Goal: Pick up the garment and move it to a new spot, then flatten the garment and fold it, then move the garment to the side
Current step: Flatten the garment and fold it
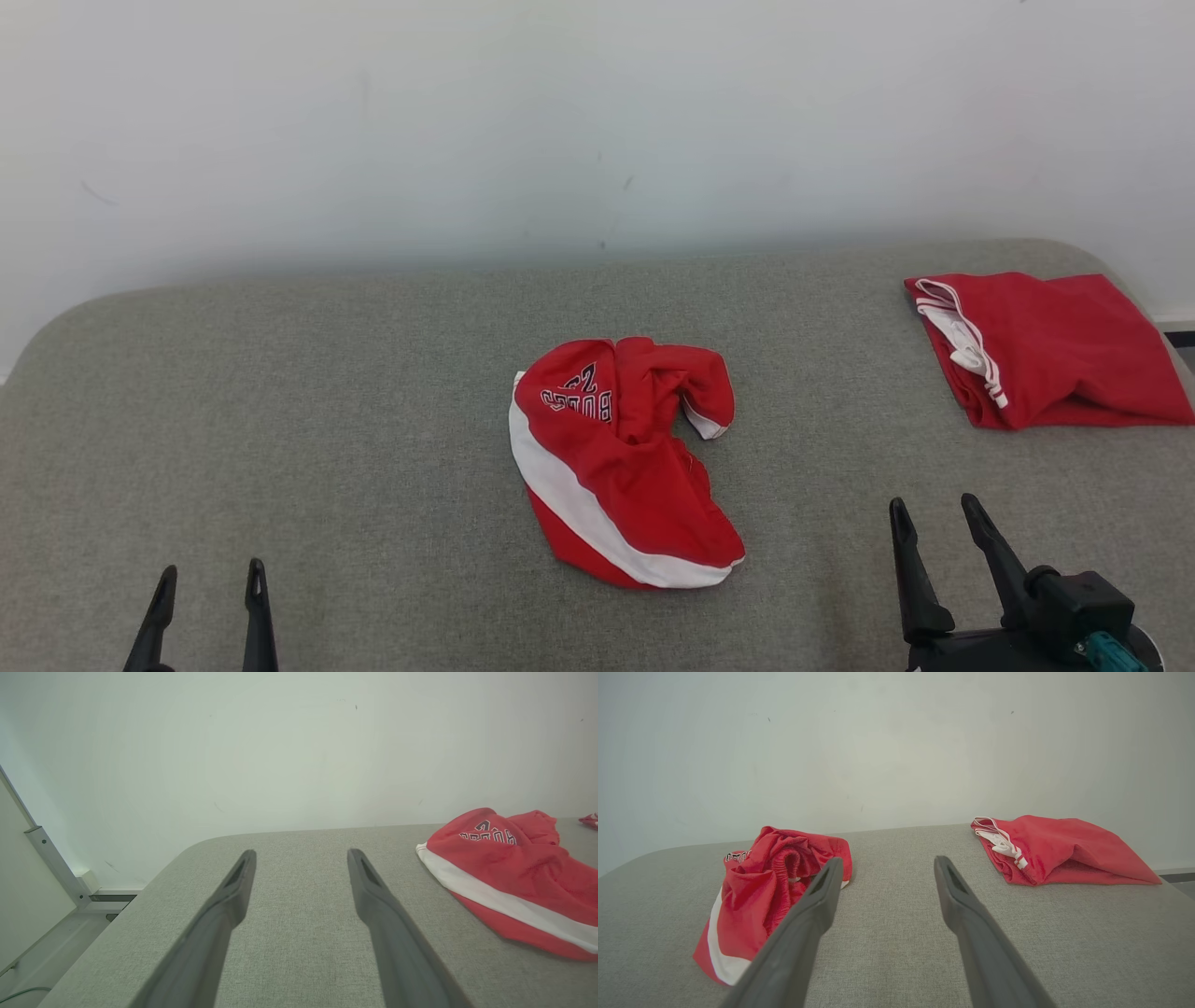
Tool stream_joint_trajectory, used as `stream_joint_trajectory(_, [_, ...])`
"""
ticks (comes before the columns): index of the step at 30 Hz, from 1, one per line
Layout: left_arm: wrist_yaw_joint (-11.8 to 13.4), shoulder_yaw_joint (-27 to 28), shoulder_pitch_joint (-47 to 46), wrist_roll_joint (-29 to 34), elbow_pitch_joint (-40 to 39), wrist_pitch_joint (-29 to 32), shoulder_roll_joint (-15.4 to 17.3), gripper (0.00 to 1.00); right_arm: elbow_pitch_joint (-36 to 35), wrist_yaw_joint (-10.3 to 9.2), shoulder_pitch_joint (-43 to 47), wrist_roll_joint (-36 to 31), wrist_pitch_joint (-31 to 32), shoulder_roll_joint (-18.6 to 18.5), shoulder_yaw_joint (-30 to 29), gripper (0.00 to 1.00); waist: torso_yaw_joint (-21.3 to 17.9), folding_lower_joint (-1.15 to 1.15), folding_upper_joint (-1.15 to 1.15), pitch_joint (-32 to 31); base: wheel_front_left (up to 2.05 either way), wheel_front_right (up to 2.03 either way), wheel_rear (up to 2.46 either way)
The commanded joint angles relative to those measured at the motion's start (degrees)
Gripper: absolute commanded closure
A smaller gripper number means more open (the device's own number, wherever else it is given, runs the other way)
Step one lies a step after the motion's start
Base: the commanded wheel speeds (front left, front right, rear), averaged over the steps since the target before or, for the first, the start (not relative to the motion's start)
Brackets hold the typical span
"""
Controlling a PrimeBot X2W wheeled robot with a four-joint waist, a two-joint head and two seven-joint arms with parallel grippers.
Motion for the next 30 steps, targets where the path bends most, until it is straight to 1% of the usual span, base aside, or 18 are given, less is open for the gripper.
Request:
stream_joint_trajectory(1, [-0.01, -0.01, 0.03, -0.15, 0.12, -0.36, 0.24, 0.0, -0.17, -0.13, 0.36, 0.06, -0.09, 0.02, 0.07, 0.0, 0.05, 0.0, 0.0, 0.0, 0.0, 0.0, 0.0])
stream_joint_trajectory(16, [0.45, -0.05, -0.34, -0.87, -0.16, -0.84, 0.43, 0.0, 0.37, -0.13, 0.16, 0.62, -0.13, -0.18, 0.93, 0.0, 0.69, 0.0, 0.0, 0.59, 0.0, 0.0, 0.0])
stream_joint_trajectory(24, [0.3, -1.04, -2.22, -0.67, -0.21, -1.22, -0.21, 0.0, 1.46, -0.13, -2.65, 0.81, 0.11, -0.68, 5.49, 0.0, 3.16, 0.0, 0.0, 1.54, 0.0, 0.0, 0.0])
stream_joint_trajectory(30, [0.11, -2.22, -3.53, -0.5, 0.21, -1.56, -0.87, 0.0, 7.61, -0.13, -6.82, 1.56, 1.43, -3.16, 9.94, 0.0, 6.38, 0.0, 0.0, 2.93, 0.0, 0.0, 0.0])
